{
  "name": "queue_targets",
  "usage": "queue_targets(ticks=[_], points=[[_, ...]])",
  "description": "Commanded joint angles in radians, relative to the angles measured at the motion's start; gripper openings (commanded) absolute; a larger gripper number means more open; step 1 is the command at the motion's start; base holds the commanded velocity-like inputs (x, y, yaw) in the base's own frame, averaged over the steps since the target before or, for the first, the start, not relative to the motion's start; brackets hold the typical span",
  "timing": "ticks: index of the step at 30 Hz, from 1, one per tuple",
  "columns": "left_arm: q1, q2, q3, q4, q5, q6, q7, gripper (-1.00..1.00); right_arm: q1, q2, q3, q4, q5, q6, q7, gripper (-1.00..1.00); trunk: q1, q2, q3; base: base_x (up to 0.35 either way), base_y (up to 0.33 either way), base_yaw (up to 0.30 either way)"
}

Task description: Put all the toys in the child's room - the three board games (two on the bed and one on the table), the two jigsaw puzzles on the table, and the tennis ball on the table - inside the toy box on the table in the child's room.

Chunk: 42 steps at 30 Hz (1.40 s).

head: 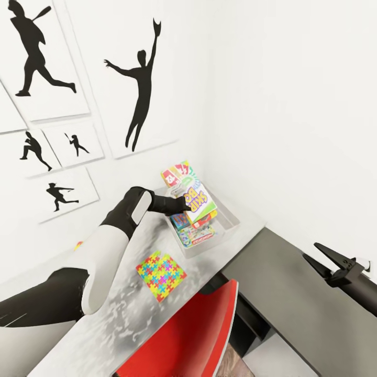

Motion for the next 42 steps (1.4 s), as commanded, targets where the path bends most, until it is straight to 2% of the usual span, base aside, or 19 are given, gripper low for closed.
queue_targets(ticks=[1,15,23,33,42], points=[[-0.005,0.0,0.0,0.0,0.001,0.005,-0.002,-1.0,-0.001,0.0,-0.001,0.0,0.005,0.005,0.006,1.0,0.001,-0.002,-0.004,0.0,0.0,0.0],[-0.044,-0.003,0.007,0.002,0.001,0.009,0.002,-1.0,0.0,0.0,-0.002,0.0,0.005,0.005,0.006,1.0,0.001,-0.002,-0.027,0.0,0.0,0.0],[-0.078,-0.004,0.013,0.003,0.003,0.054,-0.001,-1.0,0.0,0.0,-0.002,0.0,0.005,0.005,0.006,1.0,0.001,-0.002,-0.04,0.0,0.0,0.0],[-0.082,-0.003,0.016,0.004,0.003,0.075,-0.001,-1.0,0.0,0.0,-0.002,0.0,0.005,0.005,0.007,1.0,0.001,-0.002,-0.056,0.0,0.0,0.0],[-0.082,-0.004,0.023,0.004,0.002,0.079,-0.001,-1.0,0.008,-0.001,-0.008,-0.002,0.005,0.005,0.065,1.0,0.001,-0.002,-0.071,0.0,0.0,0.0]])
